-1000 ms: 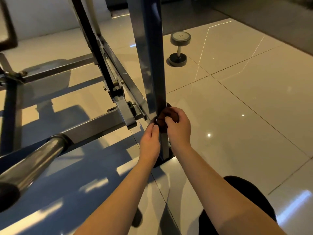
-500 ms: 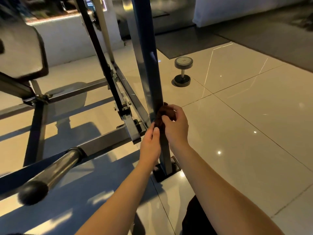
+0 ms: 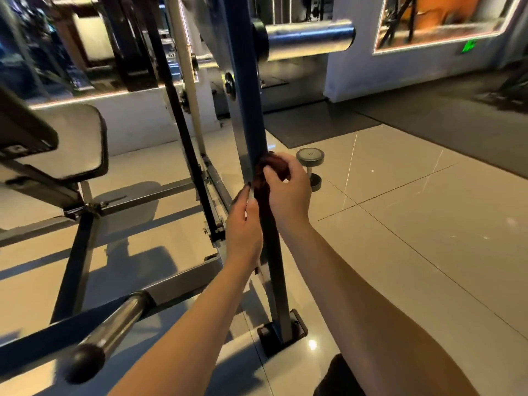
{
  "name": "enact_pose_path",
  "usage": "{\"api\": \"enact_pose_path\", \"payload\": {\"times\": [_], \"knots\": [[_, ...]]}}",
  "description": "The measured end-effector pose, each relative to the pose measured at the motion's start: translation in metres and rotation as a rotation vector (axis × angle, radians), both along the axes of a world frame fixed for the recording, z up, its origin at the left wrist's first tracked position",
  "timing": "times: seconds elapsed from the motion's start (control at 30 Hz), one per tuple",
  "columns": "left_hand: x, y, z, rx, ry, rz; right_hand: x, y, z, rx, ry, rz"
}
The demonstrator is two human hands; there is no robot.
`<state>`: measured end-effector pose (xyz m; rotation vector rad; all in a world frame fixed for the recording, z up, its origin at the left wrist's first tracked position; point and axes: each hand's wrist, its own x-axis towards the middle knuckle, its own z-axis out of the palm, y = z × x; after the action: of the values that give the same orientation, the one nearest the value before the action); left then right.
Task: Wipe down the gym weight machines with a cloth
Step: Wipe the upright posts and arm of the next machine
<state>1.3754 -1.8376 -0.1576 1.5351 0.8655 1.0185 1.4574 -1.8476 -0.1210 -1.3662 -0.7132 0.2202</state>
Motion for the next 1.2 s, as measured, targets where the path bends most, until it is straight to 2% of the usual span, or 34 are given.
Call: {"api": "enact_pose_path", "payload": {"times": [0.13, 0.3, 0.5, 0.6, 0.77, 0.97, 1.03, 1.2], "knots": [[0.003, 0.013, 0.016, 0.073, 0.037, 0.001, -0.003, 0.002, -0.005, -0.005, 0.051, 0.012], [-0.003, 0.005, 0.017, 0.073, 0.075, -0.039, 0.005, -0.009, -0.008, -0.099, 0.154, 0.066], [-0.002, 0.010, 0.027, 0.066, 0.077, 0.031, 0.003, 0.008, 0.043, -0.004, 0.040, 0.039], [-0.003, 0.011, 0.023, 0.069, 0.093, 0.026, 0.001, 0.006, 0.016, -0.046, 0.038, 0.054], [-0.008, 0.000, 0.019, 0.058, 0.112, 0.008, 0.001, -0.014, -0.018, -0.178, 0.150, 0.074], [-0.011, 0.004, 0.021, 0.043, 0.117, 0.008, 0.002, 0.007, 0.029, -0.074, -0.026, 0.046], [-0.013, 0.006, 0.013, 0.014, 0.110, -0.010, 0.000, 0.008, 0.010, -0.101, -0.011, 0.036], [-0.022, -0.007, -0.025, -0.071, 0.096, -0.089, -0.006, -0.023, -0.056, -0.337, 0.020, 0.035]]}}
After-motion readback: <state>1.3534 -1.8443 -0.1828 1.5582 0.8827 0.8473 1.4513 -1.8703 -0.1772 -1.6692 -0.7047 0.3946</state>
